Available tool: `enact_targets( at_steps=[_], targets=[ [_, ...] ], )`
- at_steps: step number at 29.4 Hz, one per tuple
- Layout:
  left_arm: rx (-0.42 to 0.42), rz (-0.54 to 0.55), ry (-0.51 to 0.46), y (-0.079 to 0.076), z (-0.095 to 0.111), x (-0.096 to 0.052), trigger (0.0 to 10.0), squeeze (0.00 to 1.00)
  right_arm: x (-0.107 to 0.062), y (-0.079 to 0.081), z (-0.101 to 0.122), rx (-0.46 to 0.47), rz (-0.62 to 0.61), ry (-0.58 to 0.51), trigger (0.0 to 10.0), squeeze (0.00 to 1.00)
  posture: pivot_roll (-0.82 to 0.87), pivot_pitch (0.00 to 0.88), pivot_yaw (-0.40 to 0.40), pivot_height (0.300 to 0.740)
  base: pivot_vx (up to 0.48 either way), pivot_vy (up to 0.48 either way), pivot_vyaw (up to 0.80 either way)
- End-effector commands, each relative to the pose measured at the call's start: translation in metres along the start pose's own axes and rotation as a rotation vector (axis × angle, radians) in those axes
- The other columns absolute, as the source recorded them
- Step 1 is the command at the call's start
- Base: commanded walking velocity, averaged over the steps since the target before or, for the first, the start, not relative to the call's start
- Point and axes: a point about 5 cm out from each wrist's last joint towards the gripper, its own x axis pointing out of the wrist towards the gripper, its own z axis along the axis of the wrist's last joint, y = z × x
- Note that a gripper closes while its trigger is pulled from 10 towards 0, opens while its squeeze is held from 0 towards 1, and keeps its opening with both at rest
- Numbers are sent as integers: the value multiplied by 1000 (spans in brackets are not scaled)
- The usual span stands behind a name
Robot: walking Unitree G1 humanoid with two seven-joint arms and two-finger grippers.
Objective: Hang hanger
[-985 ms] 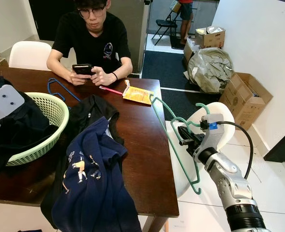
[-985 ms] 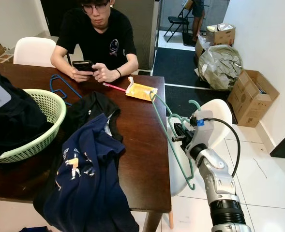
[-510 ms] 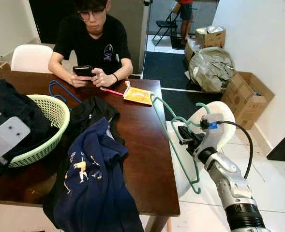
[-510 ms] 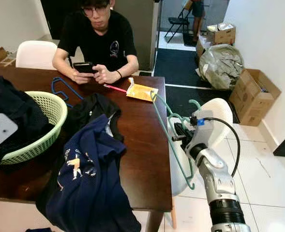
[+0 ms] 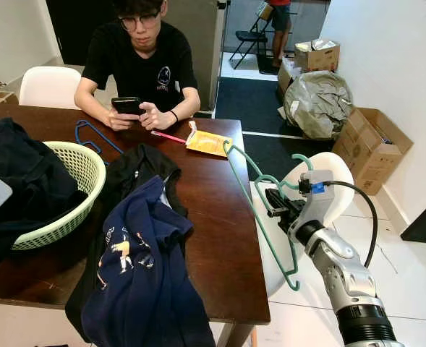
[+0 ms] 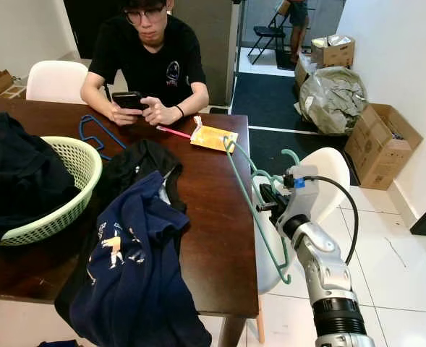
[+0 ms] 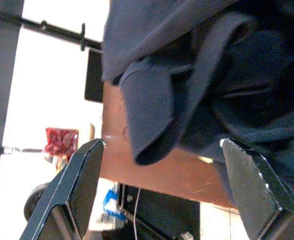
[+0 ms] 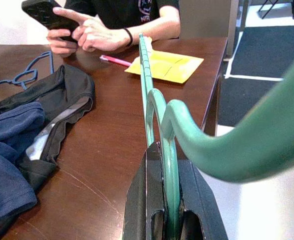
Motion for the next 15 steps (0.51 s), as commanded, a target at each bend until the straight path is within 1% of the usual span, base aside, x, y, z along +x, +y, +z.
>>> enact_targets(
  at_steps=[1,3,6,9,13,15],
  targets=[
    [18,45,12,12,-2,1,10000,0,-1,1,2,-4,14,-13,10000,0,101,0,-47,740,0,0,0],
    [7,69,2,17,0,2,10000,0,-1,3,3,-33,33,-21,10000,0,99,0,-48,740,0,0,800],
    [-8,87,-12,20,1,3,10000,0,-2,2,4,-27,33,-27,10000,0,97,0,-51,740,0,0,800],
    [-30,88,-20,19,0,6,10000,0,-3,1,5,-16,28,-28,10000,0,95,0,-53,740,0,0,800],
    [-33,86,-18,18,-1,8,10000,0,-3,-1,4,-7,11,-19,10000,0,94,0,-54,740,0,0,800],
    [-43,86,-23,17,-1,9,10000,0,-3,-3,4,7,0,-18,10000,0,93,2,-54,740,0,0,0]
  ],
)
